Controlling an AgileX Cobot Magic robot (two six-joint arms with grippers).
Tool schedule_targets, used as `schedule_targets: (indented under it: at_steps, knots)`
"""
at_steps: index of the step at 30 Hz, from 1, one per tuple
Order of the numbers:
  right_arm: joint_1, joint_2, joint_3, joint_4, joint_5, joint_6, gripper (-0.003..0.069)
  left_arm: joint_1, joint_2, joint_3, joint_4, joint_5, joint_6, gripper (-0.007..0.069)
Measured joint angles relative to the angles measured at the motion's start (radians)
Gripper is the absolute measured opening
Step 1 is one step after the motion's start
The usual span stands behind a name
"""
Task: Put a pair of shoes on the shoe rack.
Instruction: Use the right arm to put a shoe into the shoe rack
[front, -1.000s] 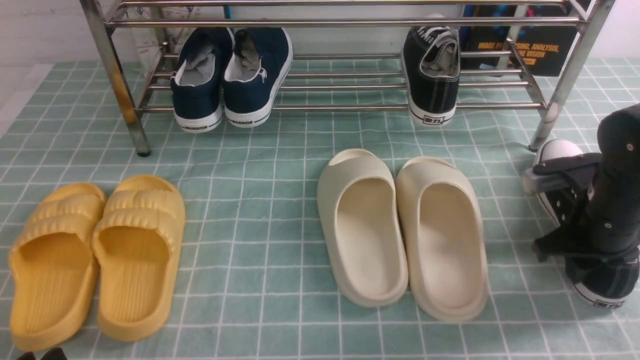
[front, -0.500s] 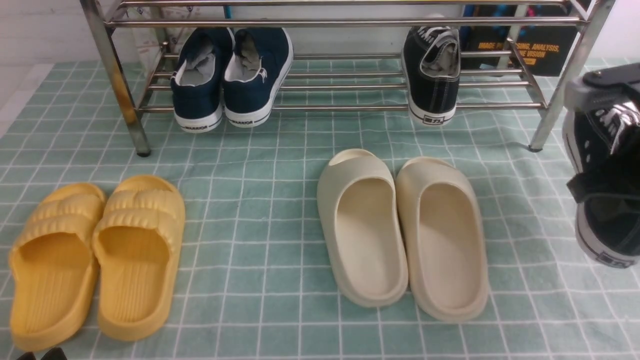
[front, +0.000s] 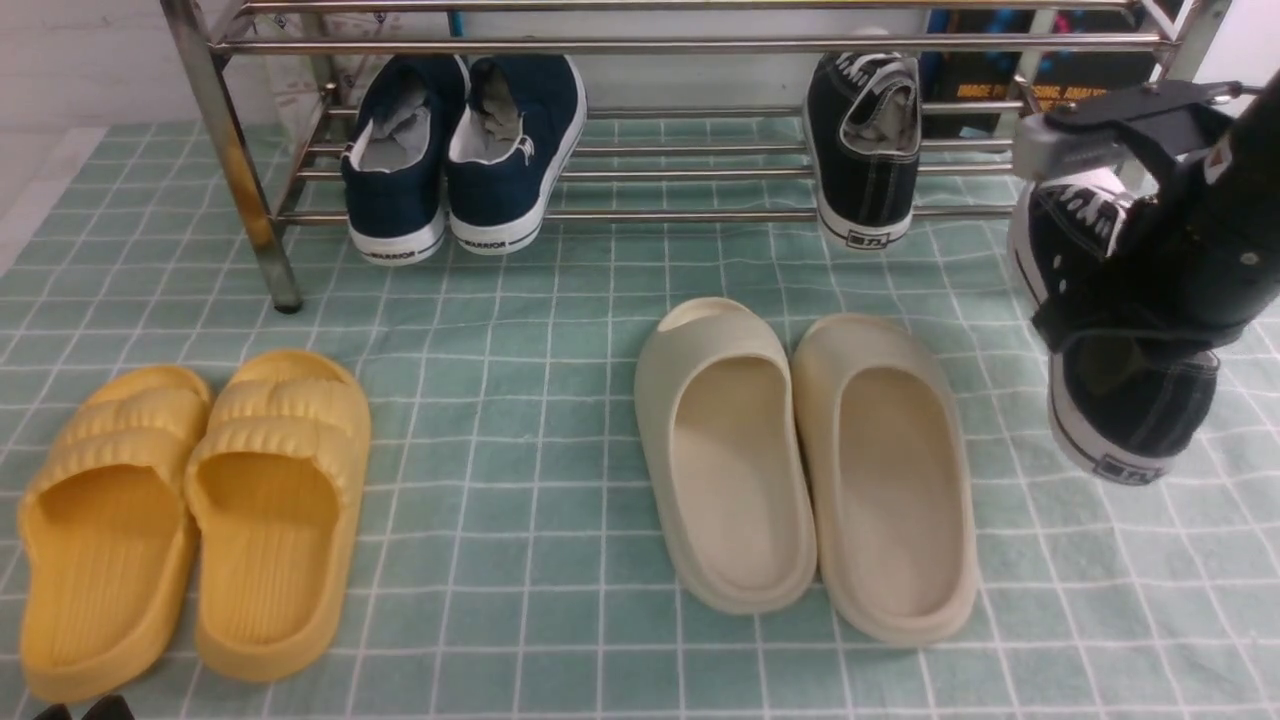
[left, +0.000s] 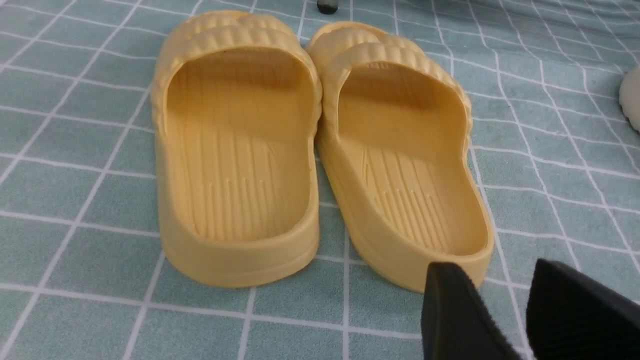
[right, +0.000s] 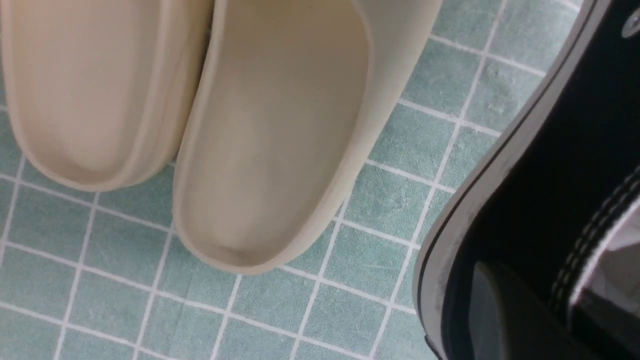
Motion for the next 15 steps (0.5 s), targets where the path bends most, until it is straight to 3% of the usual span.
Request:
schedule_targets:
  at_steps: [15]
  knots:
    - [-0.01,0.372,-0.491,-0.076,0.114,-0.025,0.0026,0.0,0.0,0.0,0.0,0.0,0.0,0.0239]
